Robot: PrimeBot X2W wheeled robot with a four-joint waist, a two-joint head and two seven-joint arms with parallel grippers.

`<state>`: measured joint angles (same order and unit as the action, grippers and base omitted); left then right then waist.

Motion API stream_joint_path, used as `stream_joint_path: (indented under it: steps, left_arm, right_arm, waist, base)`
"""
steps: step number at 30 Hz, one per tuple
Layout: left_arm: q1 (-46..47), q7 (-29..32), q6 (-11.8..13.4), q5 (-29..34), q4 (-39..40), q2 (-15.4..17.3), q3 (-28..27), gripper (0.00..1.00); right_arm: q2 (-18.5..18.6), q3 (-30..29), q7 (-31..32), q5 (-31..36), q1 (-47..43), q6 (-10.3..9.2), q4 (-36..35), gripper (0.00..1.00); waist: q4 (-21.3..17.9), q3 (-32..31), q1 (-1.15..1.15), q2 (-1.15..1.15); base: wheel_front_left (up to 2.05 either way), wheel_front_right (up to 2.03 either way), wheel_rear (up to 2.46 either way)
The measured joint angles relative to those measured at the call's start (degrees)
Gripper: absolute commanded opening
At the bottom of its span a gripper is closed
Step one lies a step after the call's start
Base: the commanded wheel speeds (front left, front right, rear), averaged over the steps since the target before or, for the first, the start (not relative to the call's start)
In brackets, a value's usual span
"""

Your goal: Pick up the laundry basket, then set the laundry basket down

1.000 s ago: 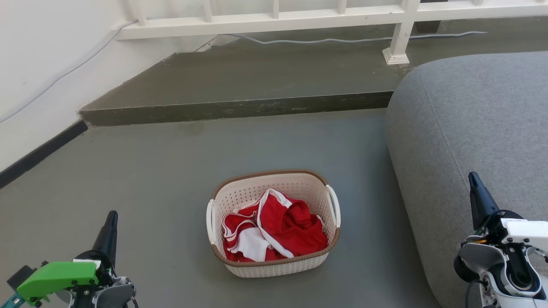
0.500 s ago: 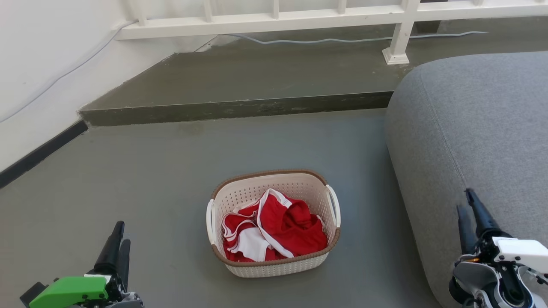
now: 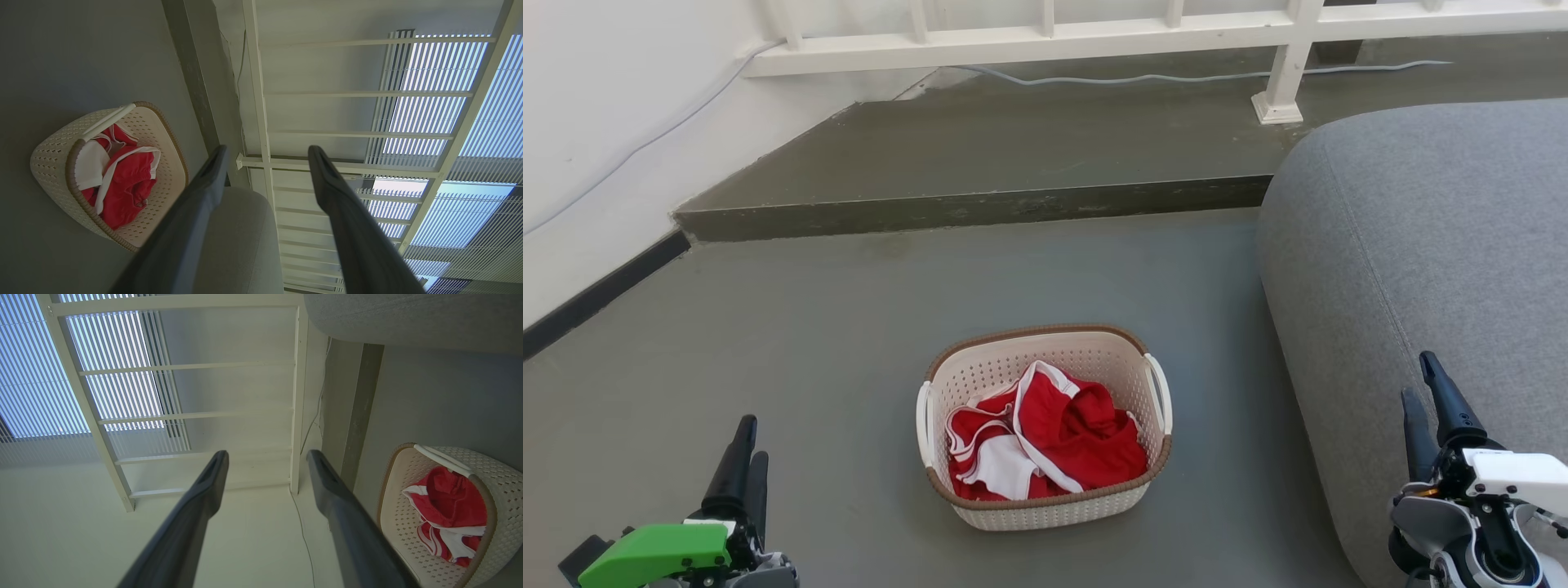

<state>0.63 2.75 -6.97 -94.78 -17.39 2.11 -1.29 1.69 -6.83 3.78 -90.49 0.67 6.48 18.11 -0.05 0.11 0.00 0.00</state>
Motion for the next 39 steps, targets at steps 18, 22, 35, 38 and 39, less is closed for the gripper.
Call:
stream_joint_path:
  steps: [18,22,35,38,39]
  left_arm:
    - [2.0,-4.3,0.0,13.5,1.5,2.9,4.7,1.0]
    - [2.6,-4.9,0.6,17.9,1.6,3.4,5.7,1.0]
    - [4.3,-7.4,3.6,31.3,2.8,5.2,9.9,1.0]
    - [4.3,-7.9,4.3,34.4,2.9,5.8,11.0,1.0]
    - [4.4,-8.1,4.6,35.6,3.0,6.0,11.1,1.0]
  right_arm:
    - [4.4,4.1,-4.3,13.7,1.2,0.01,-0.4,1.0]
    - [5.6,5.8,-5.2,18.2,1.6,-0.14,-0.5,1.0]
    - [7.8,10.1,-7.7,31.8,2.8,-3.07,-0.6,1.0]
    - [8.4,11.3,-8.3,34.9,3.2,-3.65,-0.6,1.0]
    - [8.7,11.6,-8.5,35.9,3.5,-3.97,-0.6,1.0]
  waist:
    - [0.1,-0.1,0.0,0.0]
    - [0.1,-0.2,0.0,0.0]
    - [-0.1,-0.6,0.0,0.0]
    - [-0.1,-0.7,0.0,0.0]
    - [-0.2,-0.8,0.0,0.0]
  base:
    - [0.0,0.0,0.0]
    - [0.0,0.0,0.0]
    - [0.0,0.0,0.0]
    - [0.0,0.0,0.0]
    - [0.0,0.0,0.0]
